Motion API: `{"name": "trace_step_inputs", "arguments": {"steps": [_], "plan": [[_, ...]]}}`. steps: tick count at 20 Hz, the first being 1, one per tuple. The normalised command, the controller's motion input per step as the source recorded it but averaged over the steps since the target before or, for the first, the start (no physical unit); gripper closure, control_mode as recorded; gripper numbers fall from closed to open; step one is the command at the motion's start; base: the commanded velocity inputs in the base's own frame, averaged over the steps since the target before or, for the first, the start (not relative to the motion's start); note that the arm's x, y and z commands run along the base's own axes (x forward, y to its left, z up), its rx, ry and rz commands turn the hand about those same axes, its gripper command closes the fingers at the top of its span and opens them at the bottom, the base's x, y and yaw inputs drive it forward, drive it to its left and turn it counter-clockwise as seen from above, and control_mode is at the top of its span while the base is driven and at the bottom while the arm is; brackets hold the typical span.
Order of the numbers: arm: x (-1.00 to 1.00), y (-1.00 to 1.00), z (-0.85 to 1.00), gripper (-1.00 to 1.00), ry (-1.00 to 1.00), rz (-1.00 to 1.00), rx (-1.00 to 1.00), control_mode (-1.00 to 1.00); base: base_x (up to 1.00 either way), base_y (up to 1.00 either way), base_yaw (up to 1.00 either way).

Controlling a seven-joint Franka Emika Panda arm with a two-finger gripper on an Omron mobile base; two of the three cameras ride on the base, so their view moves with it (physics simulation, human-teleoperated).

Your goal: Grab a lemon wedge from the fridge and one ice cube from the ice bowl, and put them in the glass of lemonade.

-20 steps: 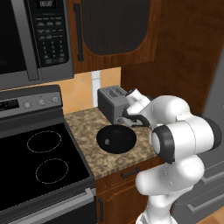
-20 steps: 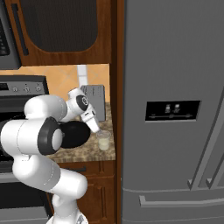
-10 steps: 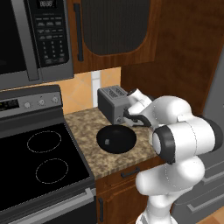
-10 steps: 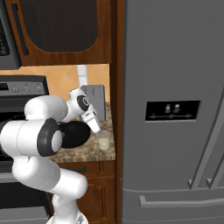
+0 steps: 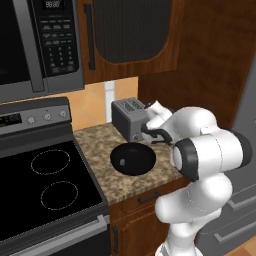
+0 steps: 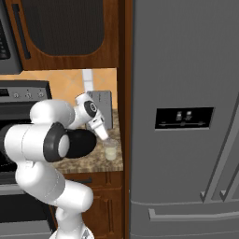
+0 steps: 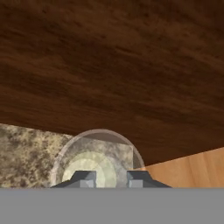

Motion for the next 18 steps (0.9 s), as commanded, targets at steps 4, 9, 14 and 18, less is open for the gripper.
{"name": "trace_step_inputs", "arguments": {"steps": [4, 9, 14, 18], "plan": [[0.24, 0.0, 0.0, 1.0, 0.0, 0.0, 0.0, -1.0, 0.0, 0.0, 0.0], [0.11, 0.0, -0.13, 1.0, 0.0, 0.0, 0.0, -1.0, 0.0, 0.0, 0.0], [0.0, 0.0, -0.27, 1.0, 0.0, 0.0, 0.0, -1.0, 0.0, 0.0, 0.0], [0.0, 0.0, -0.1, 1.0, 0.0, 0.0, 0.0, -1.0, 0.0, 0.0, 0.0]]}}
